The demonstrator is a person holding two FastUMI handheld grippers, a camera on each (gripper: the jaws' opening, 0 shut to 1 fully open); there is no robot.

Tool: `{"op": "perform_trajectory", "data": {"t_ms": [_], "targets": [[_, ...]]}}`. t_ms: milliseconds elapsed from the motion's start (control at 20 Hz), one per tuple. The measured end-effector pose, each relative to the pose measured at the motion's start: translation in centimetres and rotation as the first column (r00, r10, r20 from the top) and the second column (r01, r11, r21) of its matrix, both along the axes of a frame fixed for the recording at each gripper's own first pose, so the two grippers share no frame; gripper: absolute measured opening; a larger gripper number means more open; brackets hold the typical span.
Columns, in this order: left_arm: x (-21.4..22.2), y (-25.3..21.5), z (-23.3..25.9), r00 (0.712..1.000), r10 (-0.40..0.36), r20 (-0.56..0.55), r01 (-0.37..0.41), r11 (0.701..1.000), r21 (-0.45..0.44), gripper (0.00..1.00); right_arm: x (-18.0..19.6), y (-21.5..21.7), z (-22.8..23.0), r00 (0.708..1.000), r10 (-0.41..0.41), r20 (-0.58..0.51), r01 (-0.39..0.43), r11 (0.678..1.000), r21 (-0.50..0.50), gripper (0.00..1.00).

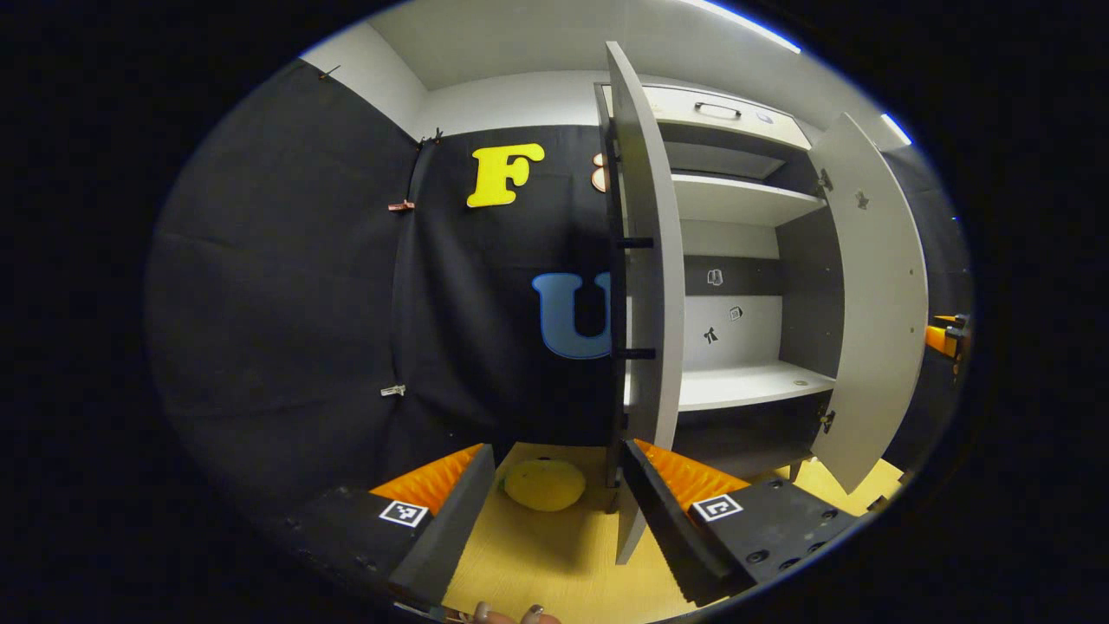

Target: Grasp the bottle in the cabinet with the left hand and place it on the coaster, then close the right door with the right hand and the left door with the left hand.

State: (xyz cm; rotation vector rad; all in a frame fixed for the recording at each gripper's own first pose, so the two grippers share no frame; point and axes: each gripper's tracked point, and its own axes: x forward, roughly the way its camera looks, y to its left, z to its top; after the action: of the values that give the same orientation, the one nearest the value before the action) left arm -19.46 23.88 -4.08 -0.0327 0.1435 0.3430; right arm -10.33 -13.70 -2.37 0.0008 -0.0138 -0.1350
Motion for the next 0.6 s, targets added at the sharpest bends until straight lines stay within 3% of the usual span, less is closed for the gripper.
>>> {"op": "perform_trajectory", "data": {"t_ms": [250, 400, 600], "targets": [[1.1, 0.6, -0.2, 0.999, -0.044, 0.029, 0.046, 0.997, -0.056, 0.95, 2.1, 4.9, 0.1, 0.996, 0.086, 0.008, -0.087, 0.996, 0.026, 0.95], [3.4, 1.3, 1.0, 0.996, -0.064, 0.06, 0.067, 0.997, -0.046, 0.95, 4.7, 8.3, 0.0, 0.991, 0.131, 0.02, -0.132, 0.99, 0.053, 0.95], [5.3, 1.2, 1.6, 0.988, -0.109, 0.105, 0.12, 0.988, -0.099, 0.95, 8.6, 12.4, -0.1, 0.983, 0.176, 0.049, -0.179, 0.981, 0.072, 0.95]]}}
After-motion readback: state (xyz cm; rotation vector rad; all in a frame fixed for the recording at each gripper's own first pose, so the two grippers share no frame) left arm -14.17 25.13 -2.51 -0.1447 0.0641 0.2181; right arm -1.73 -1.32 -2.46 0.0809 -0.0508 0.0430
